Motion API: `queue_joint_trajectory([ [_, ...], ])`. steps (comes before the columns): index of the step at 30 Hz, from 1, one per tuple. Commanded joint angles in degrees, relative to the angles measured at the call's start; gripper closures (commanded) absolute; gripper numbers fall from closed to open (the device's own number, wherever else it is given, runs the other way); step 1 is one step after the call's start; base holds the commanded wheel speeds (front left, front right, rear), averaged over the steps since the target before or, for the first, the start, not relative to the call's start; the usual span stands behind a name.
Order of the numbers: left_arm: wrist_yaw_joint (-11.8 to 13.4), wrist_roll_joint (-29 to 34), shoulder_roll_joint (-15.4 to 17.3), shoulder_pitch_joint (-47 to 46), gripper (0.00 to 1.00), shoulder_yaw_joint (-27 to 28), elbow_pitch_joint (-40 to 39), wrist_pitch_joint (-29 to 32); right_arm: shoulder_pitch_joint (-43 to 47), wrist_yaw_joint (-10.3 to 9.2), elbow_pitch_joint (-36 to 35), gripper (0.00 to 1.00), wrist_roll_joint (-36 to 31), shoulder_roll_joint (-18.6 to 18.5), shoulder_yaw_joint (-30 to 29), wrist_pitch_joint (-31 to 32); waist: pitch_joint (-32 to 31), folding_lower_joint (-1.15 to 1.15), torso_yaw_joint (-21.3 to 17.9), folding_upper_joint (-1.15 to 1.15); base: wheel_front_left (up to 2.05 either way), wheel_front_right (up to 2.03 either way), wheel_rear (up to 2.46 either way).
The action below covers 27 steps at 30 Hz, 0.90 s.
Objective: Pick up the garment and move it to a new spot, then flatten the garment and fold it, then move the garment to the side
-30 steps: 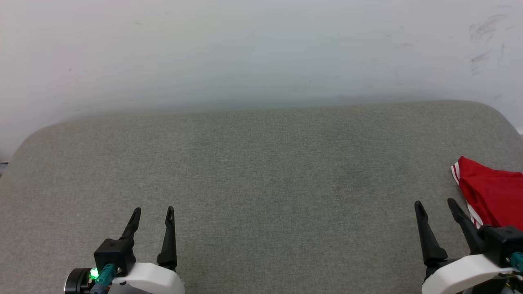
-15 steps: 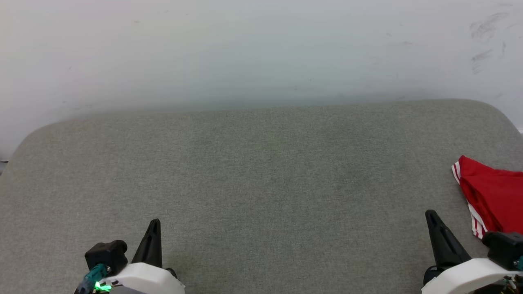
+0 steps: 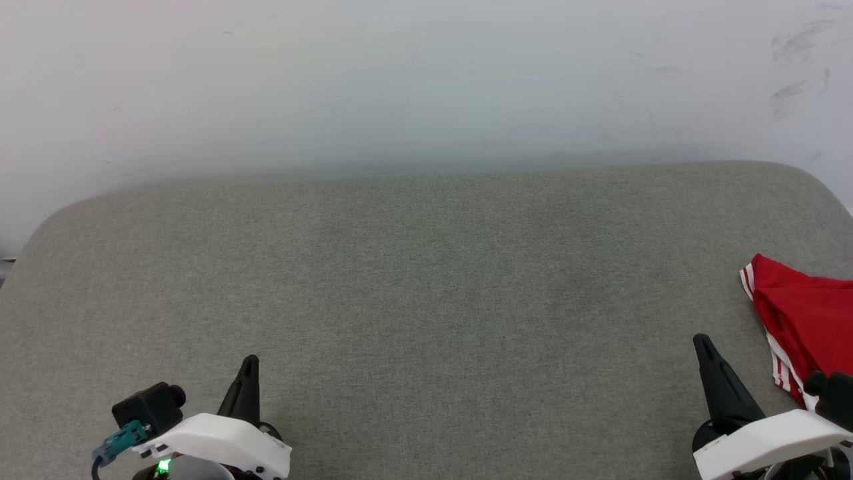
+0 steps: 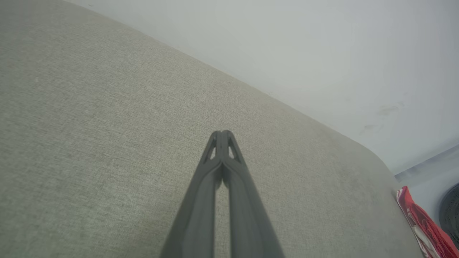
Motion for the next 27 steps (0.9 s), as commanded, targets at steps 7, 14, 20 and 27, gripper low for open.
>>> queue_joint_trajectory([
  [7, -2.0, -5.1, -0.9, -2.0, 1.00, 2.6, 0.1, 1.5, -2.5, -0.01, 0.8, 1.00, 6.7, 0.1, -0.3, 0.3, 0.1, 0.00, 0.1, 0.00, 0.00, 0.00, 0.00],
  [14, -3.7, -9.5, -2.0, -2.4, 1.00, 4.5, 0.5, 2.8, -3.4, -0.01, 2.2, 1.00, 12.4, 0.2, -0.5, 0.5, 0.2, 0.00, 0.3, 0.00, 0.00, 0.00, 0.00],
  [20, -5.0, -13.1, -2.9, -2.6, 1.00, 6.0, 0.9, 4.0, -4.1, -0.01, 3.3, 1.00, 17.0, 0.2, -0.6, 0.7, 0.3, 0.00, 0.4, 0.00, 0.00, 0.00, 0.00],
  [27, -6.4, -16.9, -4.0, -3.0, 1.00, 7.7, 1.3, 5.2, -4.8, -0.01, 4.5, 1.00, 22.0, 0.2, -0.8, 0.9, 0.4, 0.00, 0.5, 0.00, 0.00, 0.00, 0.00],
])
